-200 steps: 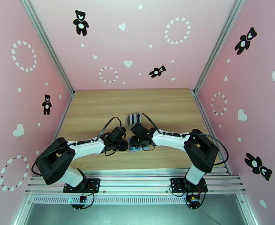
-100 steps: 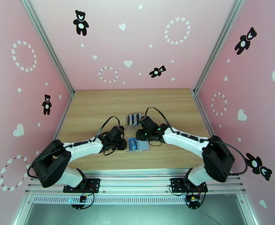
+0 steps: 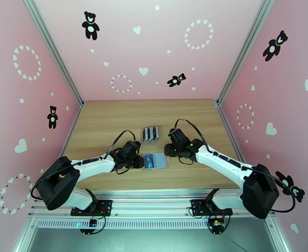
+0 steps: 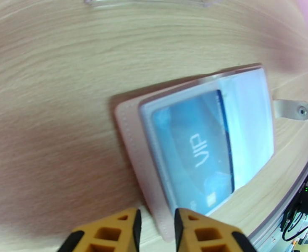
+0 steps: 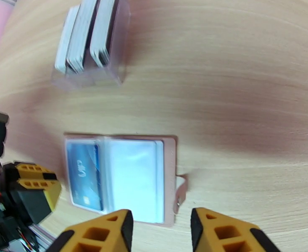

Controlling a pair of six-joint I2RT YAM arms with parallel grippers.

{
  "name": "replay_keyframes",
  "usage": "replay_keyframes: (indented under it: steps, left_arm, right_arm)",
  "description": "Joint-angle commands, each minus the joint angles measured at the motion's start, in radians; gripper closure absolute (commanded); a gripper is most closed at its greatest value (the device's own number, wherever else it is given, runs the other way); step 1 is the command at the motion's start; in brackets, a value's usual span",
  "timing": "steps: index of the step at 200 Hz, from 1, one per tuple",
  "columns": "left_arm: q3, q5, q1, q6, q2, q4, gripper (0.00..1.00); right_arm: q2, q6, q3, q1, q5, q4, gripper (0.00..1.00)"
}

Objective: Put the credit cards into the card holder

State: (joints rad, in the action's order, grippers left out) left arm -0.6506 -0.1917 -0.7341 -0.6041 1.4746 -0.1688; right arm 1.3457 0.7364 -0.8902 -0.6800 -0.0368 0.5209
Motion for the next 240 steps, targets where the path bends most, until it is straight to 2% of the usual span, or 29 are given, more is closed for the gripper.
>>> replay_keyframes:
  steps: [1,116,173,240]
  left_arm:
    - [0.014,-0.025,0.01,-0.008,0.0,0.018,0.69]
    - [0.025,-0.004,0.01,-0.01,0.013,0.019,0.7]
    - [0.026,-0.003,0.011,-0.011,0.022,0.02,0.7]
    - [0.023,-0.003,0.012,-0.009,0.038,0.025,0.76]
  right_arm:
    - [0.016,-0.023,0.022,0.007,-0.001,0.02,0.47]
    - [0.134,-0.006,0.063,0.016,0.073,-0.094,0.5]
    - [0.163,-0.009,0.066,0.016,0.073,-0.106,0.52]
    - [0.176,-0.015,0.053,0.016,0.065,-0.102,0.56]
